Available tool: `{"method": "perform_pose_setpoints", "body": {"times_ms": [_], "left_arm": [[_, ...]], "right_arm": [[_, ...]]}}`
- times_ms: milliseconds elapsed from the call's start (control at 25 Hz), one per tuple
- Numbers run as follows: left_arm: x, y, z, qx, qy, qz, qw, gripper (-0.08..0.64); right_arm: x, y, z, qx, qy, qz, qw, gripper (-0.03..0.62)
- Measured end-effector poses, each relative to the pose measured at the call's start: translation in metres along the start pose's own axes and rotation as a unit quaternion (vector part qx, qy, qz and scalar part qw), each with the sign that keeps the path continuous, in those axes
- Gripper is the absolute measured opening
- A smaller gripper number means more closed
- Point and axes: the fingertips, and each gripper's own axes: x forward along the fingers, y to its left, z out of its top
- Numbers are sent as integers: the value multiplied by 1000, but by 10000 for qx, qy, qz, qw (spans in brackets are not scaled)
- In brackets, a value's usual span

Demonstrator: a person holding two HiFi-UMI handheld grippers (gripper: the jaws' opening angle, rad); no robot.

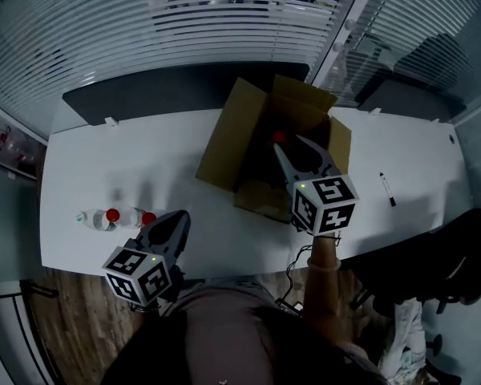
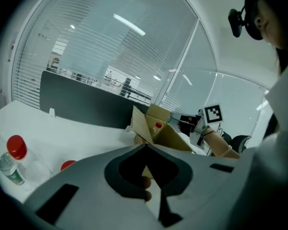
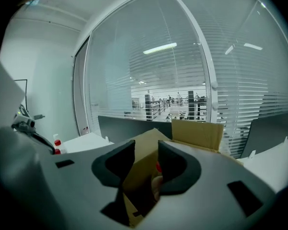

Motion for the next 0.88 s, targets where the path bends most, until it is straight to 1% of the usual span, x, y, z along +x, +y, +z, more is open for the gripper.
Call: {"method": "perform_pose_setpoints", "body": {"times_ms": [200,600,880], "left_arm": [[1,2,2,14,-19,12,10000,9],[9,4,2,65,47,-10,10000,9],[16,7,0,65,147,59,9999,9]], "right_arm": [[18,-13,-5,-127,150,-209,9996,143],[51,-24,-31,-111,682,-226,9974,170],[69,-35,-57,-231,1191,-314,9921,181]]}}
